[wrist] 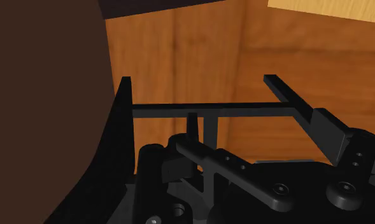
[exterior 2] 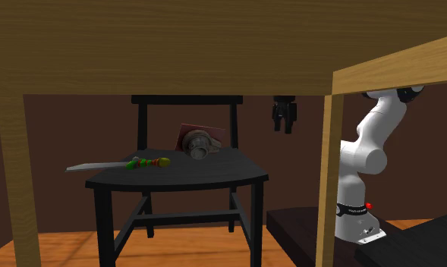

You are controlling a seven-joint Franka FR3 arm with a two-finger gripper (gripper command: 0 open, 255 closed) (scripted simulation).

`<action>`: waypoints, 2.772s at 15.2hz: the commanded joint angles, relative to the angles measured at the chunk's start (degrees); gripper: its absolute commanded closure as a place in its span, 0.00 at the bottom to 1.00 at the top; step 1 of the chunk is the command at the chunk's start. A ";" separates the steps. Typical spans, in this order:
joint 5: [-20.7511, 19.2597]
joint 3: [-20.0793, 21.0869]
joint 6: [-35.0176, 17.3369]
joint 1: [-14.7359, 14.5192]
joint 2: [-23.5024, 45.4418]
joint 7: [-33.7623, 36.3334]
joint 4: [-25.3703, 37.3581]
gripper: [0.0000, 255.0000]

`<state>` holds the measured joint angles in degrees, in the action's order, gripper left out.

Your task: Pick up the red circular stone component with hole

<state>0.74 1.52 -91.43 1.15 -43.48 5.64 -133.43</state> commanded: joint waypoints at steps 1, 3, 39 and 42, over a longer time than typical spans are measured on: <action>0.00 0.00 0.00 0.00 0.00 0.00 0.00 0.00; -0.13 -0.05 -1.22 -0.16 4.83 -0.66 3.56 0.00; -1.58 1.04 -1.45 -2.03 52.27 -5.92 50.29 1.00; -1.58 1.03 -1.47 -2.02 52.31 -5.94 50.30 1.00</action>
<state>-0.83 2.58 -92.91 -0.90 8.70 -0.28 -83.05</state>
